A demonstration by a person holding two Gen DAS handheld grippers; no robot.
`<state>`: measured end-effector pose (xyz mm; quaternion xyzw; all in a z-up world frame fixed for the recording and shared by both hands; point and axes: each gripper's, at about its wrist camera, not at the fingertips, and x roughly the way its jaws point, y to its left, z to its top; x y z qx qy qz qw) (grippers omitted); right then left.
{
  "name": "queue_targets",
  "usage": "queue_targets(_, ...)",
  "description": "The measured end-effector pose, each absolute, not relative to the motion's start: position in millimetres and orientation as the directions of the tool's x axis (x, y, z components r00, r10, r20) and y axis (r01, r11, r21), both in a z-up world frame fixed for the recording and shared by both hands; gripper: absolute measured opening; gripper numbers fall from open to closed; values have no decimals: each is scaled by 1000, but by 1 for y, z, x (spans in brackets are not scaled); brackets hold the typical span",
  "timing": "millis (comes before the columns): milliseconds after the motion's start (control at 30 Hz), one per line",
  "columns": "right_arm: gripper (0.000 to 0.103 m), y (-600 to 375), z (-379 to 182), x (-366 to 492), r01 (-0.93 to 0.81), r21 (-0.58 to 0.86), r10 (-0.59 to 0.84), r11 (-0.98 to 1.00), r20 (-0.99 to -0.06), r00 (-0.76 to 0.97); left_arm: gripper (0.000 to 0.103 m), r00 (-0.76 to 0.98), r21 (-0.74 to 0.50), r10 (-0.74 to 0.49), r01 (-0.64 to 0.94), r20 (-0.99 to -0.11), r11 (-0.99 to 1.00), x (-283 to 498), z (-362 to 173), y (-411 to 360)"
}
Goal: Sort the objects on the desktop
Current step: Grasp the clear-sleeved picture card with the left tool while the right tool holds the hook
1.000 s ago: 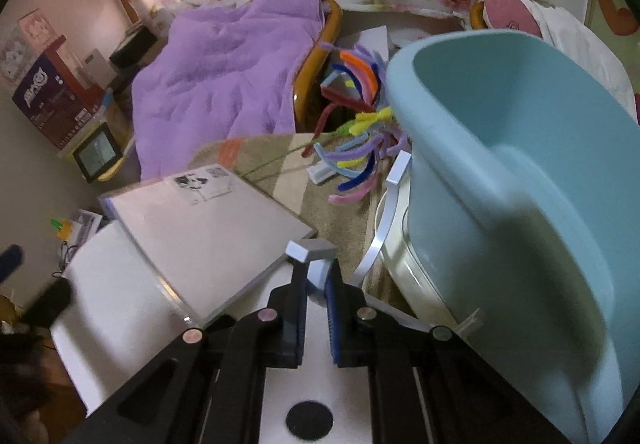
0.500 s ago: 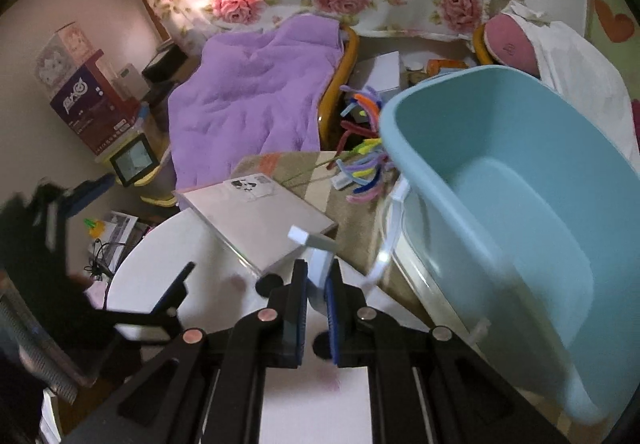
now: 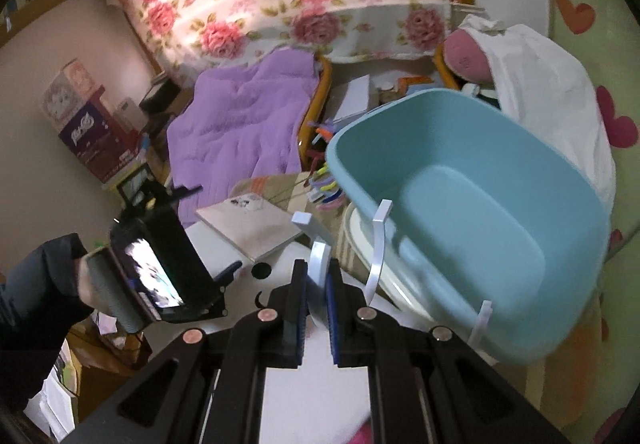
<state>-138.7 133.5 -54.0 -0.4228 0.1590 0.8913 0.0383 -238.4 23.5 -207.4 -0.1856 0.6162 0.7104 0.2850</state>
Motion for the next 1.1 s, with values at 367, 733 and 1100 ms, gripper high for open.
queue_targets(367,8,158,-36,-107,-277,260,-24,-925,-768,-640,102,-715,741,219,-668,-664,68,-241,-215,30)
queue_targets(733,8,170,-36,-100,-314,288,-22,-904,-768,-640,27,-637,665,203,-734,-744,135,-234,-231,28)
queue_targets(1100,8,169,-33,-98,-315,291,-20,-904,-763,-646,12,-632,669,226,-725,-741,165,-233,-230,26)
